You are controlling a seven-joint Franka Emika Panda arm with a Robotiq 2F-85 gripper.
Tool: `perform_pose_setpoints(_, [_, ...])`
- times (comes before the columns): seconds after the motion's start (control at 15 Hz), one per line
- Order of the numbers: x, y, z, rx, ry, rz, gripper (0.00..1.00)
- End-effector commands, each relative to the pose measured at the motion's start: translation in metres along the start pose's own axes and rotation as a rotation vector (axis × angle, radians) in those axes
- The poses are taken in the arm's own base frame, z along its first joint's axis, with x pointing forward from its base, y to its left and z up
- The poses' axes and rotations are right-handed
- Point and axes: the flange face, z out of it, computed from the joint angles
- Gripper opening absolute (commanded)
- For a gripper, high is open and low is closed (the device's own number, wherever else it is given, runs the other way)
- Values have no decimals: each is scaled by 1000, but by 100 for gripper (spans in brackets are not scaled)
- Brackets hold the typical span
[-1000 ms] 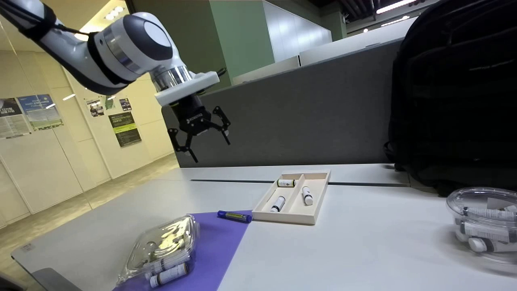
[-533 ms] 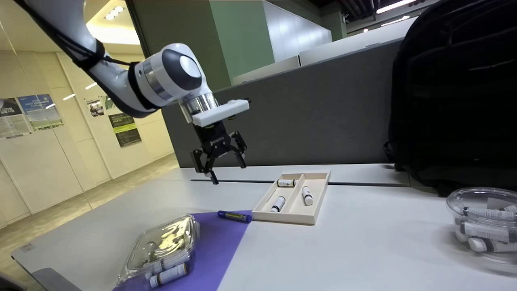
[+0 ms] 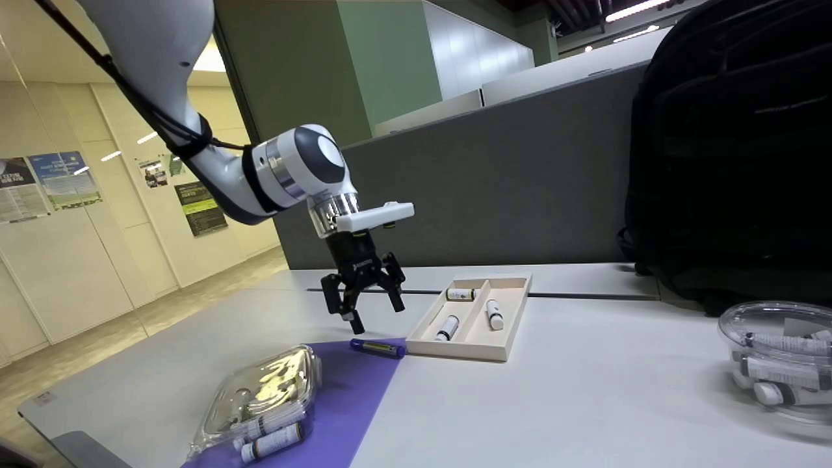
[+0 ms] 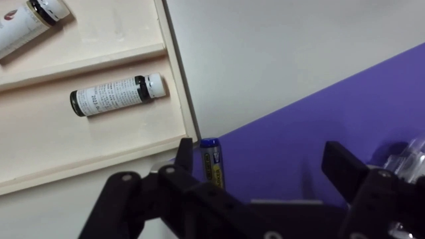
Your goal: Put the marker in the right compartment of the box
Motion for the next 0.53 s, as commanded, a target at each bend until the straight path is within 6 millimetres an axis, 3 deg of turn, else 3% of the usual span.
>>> perform_pose_setpoints(0.0, [20, 8, 10, 0, -98, -64, 100])
perform_pose_setpoints(0.47, [50, 7, 34, 5, -181, -160, 100])
